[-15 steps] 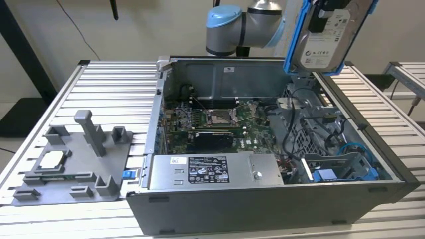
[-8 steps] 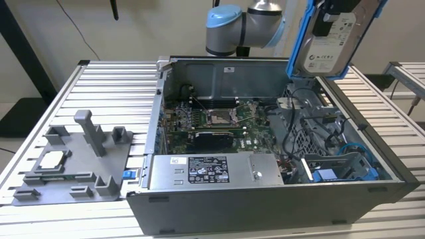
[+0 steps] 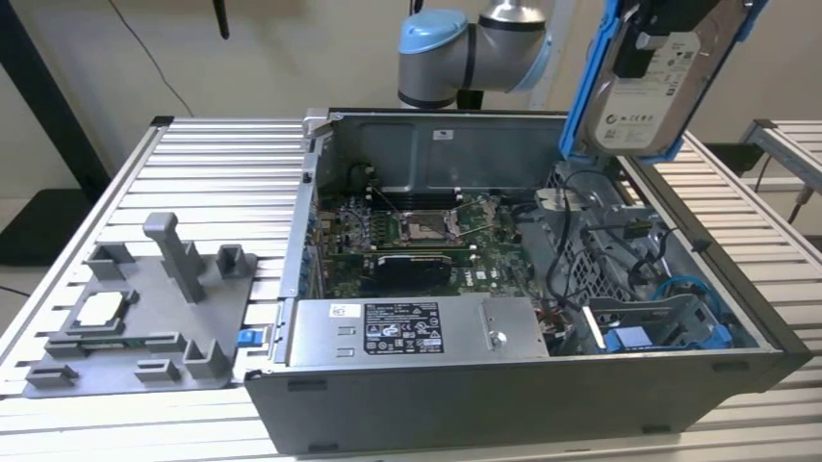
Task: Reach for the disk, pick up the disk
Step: 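Pick up the disk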
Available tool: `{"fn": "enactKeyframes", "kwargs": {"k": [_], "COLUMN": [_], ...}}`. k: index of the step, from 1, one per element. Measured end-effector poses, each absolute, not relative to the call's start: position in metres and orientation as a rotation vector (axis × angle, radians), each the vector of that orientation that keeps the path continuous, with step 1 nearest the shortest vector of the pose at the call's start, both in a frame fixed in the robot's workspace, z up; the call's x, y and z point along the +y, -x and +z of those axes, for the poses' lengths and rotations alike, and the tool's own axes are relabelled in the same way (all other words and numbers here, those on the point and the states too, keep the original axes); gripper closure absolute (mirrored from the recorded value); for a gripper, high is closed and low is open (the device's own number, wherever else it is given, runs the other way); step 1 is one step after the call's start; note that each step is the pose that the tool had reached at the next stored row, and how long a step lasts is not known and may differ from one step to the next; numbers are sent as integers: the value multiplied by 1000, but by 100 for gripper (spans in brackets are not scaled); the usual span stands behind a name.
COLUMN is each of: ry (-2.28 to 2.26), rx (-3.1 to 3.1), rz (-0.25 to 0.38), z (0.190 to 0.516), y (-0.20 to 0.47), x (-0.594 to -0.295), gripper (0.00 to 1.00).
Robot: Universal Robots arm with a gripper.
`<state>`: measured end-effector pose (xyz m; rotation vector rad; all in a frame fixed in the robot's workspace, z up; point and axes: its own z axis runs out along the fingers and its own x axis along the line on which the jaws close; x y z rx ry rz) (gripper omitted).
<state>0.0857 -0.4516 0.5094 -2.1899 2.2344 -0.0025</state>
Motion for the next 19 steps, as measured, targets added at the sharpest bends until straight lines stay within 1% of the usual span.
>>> {"fn": "enactKeyframes", "kwargs": {"k": [19], "ry": [2191], "rx": [2236], "rz": [1], "z": [509], "y": [-87], "x": [-487], "gripper": [100]}}
